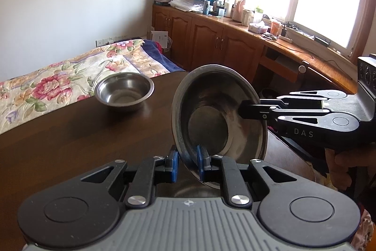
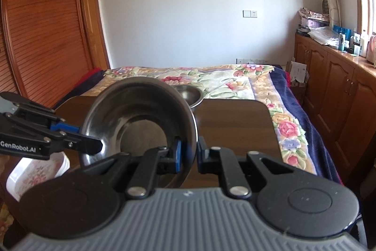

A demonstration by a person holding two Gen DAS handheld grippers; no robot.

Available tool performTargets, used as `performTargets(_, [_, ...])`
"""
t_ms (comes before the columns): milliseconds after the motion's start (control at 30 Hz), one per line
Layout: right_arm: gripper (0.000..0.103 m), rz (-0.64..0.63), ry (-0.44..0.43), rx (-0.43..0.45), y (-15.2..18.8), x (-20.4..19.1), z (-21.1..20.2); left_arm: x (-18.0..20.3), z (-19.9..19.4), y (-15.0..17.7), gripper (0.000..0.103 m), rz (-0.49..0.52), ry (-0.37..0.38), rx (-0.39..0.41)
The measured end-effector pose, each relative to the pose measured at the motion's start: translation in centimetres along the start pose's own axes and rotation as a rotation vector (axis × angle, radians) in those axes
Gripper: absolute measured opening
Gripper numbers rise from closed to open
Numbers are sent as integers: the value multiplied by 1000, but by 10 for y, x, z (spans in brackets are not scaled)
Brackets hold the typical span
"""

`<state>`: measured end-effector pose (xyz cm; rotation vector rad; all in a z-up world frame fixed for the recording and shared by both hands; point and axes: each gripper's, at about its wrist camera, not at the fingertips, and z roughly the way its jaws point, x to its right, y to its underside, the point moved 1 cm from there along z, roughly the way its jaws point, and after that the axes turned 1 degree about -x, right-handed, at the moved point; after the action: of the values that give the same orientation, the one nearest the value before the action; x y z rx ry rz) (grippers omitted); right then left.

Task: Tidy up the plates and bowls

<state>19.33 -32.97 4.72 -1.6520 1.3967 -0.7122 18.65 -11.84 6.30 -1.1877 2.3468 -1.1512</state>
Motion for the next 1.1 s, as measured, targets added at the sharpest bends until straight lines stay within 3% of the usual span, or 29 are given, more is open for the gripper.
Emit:
performTargets(533, [15,-36,-35,-55,27,-33,1,-8,-7,55,17,-63,14,6])
performTargets(1100, [16,-111,-24,-63,38,-51,4,-14,-1,71,17,-94,0,-16])
